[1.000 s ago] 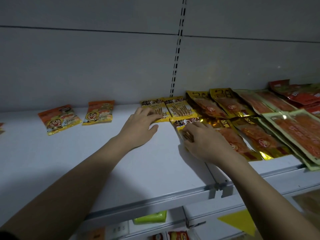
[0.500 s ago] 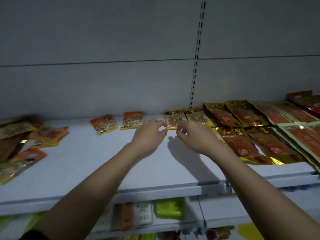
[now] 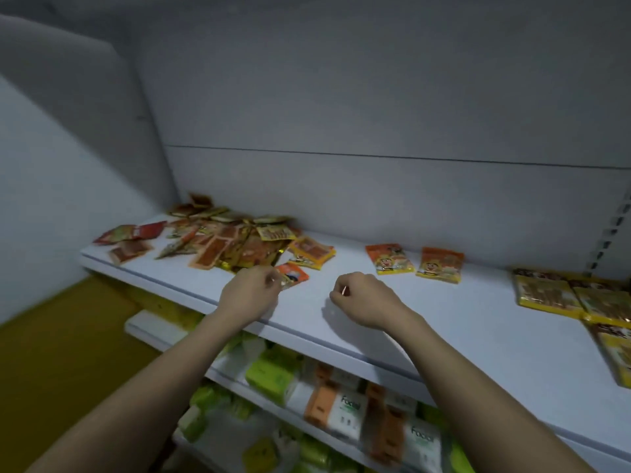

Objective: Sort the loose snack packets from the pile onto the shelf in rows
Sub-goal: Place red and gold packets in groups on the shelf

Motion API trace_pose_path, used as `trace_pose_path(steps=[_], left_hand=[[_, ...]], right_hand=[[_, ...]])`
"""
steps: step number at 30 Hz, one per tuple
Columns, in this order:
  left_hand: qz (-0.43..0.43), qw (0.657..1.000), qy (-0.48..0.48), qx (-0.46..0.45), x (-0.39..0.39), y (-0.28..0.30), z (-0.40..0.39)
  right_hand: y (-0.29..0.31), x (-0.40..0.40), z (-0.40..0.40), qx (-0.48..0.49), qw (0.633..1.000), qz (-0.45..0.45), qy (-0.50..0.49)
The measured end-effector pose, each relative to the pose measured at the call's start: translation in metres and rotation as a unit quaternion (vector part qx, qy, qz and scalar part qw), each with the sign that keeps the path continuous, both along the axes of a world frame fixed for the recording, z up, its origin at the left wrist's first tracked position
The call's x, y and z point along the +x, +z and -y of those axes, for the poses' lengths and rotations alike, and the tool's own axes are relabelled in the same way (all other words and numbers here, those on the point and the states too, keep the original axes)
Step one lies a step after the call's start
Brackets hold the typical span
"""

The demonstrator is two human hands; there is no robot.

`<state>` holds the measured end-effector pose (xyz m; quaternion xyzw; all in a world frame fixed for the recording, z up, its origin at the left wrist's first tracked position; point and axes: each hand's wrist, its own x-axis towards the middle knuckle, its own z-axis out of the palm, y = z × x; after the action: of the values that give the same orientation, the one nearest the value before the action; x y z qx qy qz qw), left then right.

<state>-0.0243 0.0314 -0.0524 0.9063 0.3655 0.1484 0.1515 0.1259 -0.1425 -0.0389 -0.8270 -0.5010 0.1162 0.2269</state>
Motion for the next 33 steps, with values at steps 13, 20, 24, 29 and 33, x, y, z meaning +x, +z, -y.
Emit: trace_pose_path(steps=[13, 20, 24, 29, 33], left_hand=[[0.153, 0.987, -0.027, 0.033, -0.046, -0.047, -0.177], [0.105, 0.984, -0.132, 0.060, -0.007, -0.059, -0.200], [0.096, 0.985, -0.135, 0.040, -0.007, -0.074, -0.207], [0.119, 0.982, -0.133, 0.057, -0.009, -0.079, -0.209], [0.163, 0.976, -0.124, 0.069, -0.009, -0.075, -0.211]], right_hand=[[-0.025, -0.007, -0.203, 0.054, 0.981, 0.128, -0.134], [-0.040, 0.013, -0.220, -0.102, 0.974, 0.100, -0.173], [-0.015, 0.014, -0.234, -0.096, 0.977, 0.079, -0.174], [0.005, 0.025, -0.270, 0.122, 0.964, -0.107, -0.210], [-0.004, 0.046, -0.300, 0.188, 0.926, -0.212, -0.250]])
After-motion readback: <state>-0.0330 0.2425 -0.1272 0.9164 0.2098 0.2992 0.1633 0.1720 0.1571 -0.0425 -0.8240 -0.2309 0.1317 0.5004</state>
